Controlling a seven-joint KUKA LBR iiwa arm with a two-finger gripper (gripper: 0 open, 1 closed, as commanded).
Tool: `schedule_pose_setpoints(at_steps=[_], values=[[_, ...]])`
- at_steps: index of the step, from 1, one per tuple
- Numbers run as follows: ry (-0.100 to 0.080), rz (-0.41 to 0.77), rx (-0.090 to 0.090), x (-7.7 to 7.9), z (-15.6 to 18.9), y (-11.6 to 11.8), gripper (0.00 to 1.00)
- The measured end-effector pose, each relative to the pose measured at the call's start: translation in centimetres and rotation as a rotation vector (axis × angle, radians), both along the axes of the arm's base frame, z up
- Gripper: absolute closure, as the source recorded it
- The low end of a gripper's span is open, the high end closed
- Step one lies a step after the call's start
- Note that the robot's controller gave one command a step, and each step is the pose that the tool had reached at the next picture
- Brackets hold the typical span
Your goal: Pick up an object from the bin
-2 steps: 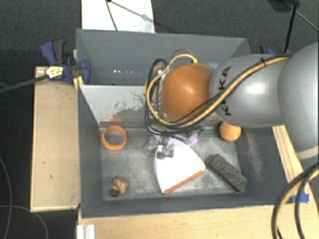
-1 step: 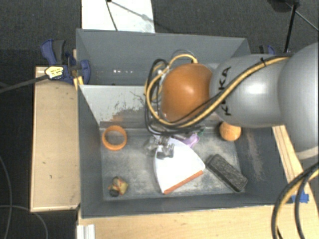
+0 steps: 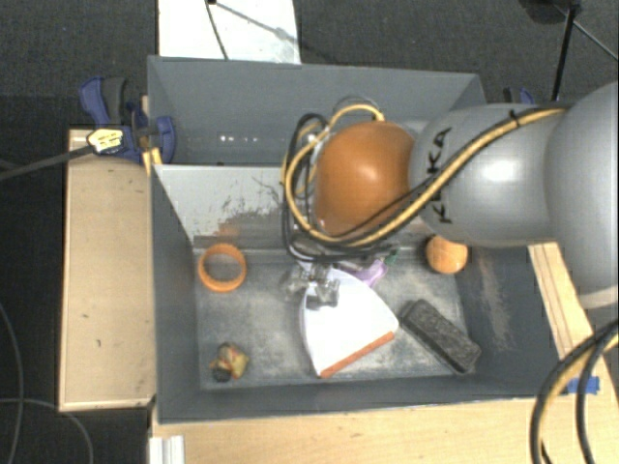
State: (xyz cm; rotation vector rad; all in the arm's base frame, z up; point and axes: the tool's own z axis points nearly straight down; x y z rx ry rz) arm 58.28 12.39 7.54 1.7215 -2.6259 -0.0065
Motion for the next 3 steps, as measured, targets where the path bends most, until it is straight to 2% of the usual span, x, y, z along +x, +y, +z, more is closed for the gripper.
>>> schedule_pose_setpoints(at_steps=[1,3], values=[[0.005,0.0,-0.002,-0.1,2.2,0.0,1.0],[-0.01,-0.003,0.0,0.2,5.6,0.0,1.0]])
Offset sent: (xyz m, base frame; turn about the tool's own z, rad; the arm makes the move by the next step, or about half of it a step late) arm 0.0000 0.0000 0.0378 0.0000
